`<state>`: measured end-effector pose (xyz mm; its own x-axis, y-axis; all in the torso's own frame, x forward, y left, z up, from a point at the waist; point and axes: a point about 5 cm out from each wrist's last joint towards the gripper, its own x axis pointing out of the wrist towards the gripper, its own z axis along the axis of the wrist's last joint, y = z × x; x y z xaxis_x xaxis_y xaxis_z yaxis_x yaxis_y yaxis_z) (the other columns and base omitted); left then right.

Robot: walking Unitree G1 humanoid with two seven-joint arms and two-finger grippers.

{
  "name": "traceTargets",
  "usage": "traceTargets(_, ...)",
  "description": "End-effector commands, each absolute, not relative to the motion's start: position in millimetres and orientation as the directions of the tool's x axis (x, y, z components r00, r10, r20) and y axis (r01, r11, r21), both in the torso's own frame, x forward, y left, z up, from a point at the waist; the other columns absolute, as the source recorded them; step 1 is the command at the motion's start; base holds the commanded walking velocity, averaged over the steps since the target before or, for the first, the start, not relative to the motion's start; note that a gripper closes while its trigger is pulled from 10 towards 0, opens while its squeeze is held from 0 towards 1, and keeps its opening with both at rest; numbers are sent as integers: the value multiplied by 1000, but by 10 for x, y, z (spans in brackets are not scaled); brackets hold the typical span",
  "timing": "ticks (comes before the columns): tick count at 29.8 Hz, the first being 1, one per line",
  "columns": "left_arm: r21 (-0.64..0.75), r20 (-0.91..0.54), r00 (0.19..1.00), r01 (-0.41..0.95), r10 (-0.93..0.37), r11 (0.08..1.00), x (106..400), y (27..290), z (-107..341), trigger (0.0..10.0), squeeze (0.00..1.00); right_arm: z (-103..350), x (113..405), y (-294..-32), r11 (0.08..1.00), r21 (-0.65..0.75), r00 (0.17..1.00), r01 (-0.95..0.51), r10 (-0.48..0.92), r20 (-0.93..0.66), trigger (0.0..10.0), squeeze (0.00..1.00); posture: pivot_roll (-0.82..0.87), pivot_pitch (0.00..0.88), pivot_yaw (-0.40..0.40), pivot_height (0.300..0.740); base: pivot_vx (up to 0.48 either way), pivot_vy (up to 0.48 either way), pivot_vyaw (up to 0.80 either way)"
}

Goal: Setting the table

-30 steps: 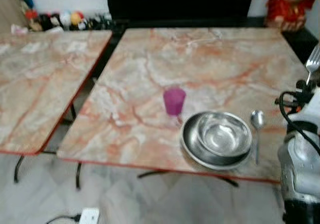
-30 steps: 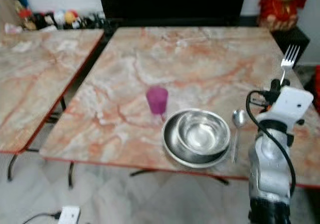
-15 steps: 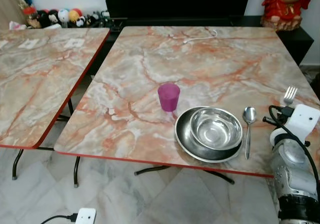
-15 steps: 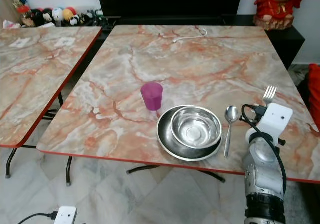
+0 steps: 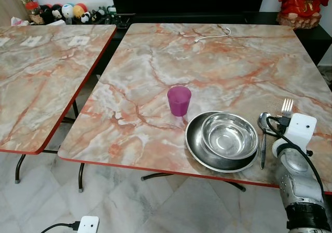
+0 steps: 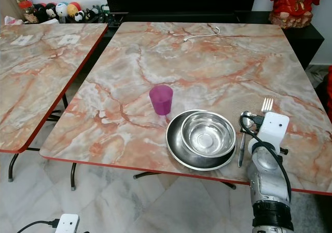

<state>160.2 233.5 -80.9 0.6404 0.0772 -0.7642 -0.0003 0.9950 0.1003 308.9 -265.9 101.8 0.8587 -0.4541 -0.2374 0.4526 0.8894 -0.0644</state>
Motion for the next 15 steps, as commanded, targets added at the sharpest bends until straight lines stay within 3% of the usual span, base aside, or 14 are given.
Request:
traceTargets(1, 109, -780, 620, -3, 87, 994, 1541, 2384, -826, 10000, 0, 1038, 3048, -2711, 878, -81, 848, 471, -476, -232, 10000, 0, -103, 105, 80, 740, 0, 0, 0)
traceTargets(15, 114, -780, 619, -2, 91, 993, 1526, 2398, -827, 10000, 0, 965, 3100, -2624, 895, -42, 862, 443, -439, -254, 10000, 0, -91, 107, 82, 740, 0, 0, 0)
